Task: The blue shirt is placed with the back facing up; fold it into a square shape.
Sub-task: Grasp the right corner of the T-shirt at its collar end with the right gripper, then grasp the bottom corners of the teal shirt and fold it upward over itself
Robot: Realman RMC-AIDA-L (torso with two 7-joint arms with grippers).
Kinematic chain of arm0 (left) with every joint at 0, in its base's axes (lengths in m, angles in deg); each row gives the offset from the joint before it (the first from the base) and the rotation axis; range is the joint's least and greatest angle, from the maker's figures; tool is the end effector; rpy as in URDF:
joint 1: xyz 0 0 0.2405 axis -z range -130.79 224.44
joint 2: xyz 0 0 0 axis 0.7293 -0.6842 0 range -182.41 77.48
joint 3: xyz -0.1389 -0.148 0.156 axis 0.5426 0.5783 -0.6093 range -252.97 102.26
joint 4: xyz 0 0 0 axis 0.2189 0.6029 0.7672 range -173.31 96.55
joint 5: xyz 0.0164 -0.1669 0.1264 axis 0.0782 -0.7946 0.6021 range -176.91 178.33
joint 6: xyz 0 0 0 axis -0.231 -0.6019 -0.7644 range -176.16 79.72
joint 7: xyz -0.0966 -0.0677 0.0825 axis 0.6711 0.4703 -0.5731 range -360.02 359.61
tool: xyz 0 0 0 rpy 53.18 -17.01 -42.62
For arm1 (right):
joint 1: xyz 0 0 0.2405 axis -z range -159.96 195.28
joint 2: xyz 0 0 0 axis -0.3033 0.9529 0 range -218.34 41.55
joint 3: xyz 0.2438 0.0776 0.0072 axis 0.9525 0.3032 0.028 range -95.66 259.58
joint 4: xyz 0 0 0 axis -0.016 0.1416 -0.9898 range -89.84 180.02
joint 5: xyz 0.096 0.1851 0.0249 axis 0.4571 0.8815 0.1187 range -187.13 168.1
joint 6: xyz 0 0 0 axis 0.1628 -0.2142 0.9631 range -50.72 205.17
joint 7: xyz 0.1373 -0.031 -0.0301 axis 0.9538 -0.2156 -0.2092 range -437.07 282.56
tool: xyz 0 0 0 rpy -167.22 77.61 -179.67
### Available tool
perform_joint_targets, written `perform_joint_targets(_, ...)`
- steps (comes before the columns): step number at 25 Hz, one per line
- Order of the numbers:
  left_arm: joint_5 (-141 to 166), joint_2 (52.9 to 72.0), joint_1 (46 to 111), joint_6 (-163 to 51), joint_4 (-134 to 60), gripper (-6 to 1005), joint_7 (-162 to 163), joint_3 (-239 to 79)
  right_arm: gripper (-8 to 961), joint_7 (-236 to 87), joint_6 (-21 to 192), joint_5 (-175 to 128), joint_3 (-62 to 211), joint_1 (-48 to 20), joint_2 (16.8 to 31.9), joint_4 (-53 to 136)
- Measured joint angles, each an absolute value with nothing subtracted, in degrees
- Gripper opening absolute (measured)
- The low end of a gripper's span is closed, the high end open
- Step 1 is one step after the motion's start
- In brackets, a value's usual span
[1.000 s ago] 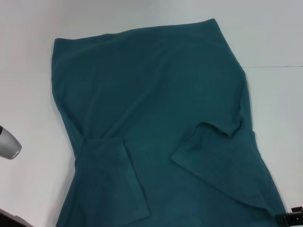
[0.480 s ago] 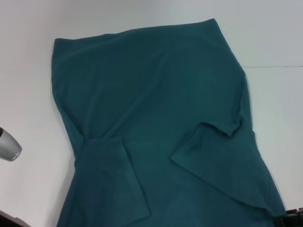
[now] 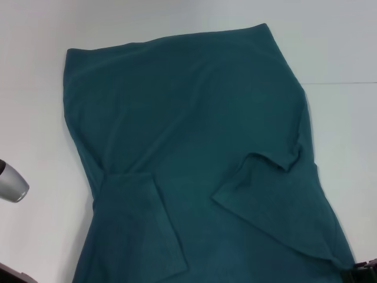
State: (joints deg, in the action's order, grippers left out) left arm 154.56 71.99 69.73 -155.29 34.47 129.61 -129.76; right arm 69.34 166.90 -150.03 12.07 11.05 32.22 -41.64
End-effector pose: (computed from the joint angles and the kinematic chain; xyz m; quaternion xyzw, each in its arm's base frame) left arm -0.2806 0.2662 0.0198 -0.8644 -0.4791 0.1485 0.0348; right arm 0.2902 0.2582 0.0340 -0.8224 0.5315 -0.0797 0.1865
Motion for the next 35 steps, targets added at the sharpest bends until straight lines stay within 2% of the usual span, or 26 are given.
perform_joint_targets(5, 154.5, 71.93, 69.8, -155.1, 34.4, 49, 129.6, -129.8, 409, 70.0, 166.2, -150.7, 11.5, 10.8, 32.16, -41.6)
perform_joint_targets(10, 154.5, 71.88, 70.0, -155.1, 34.4, 49, 129.6, -129.8, 309, 70.3, 165.8, -151.0, 11.4, 10.7, 32.18, -41.6)
perform_joint_targets(21, 154.5, 71.64, 71.4, -155.1, 34.3, 48, 129.6, -129.7, 30, 70.1, 164.5, -151.0, 10.6, 10.7, 32.19, -41.6)
perform_joint_targets(35, 154.0, 71.53, 73.0, -153.8, 33.7, 49, 129.6, -129.0, 31, 68.7, 162.2, -150.6, 8.2, 9.6, 32.18, -41.7)
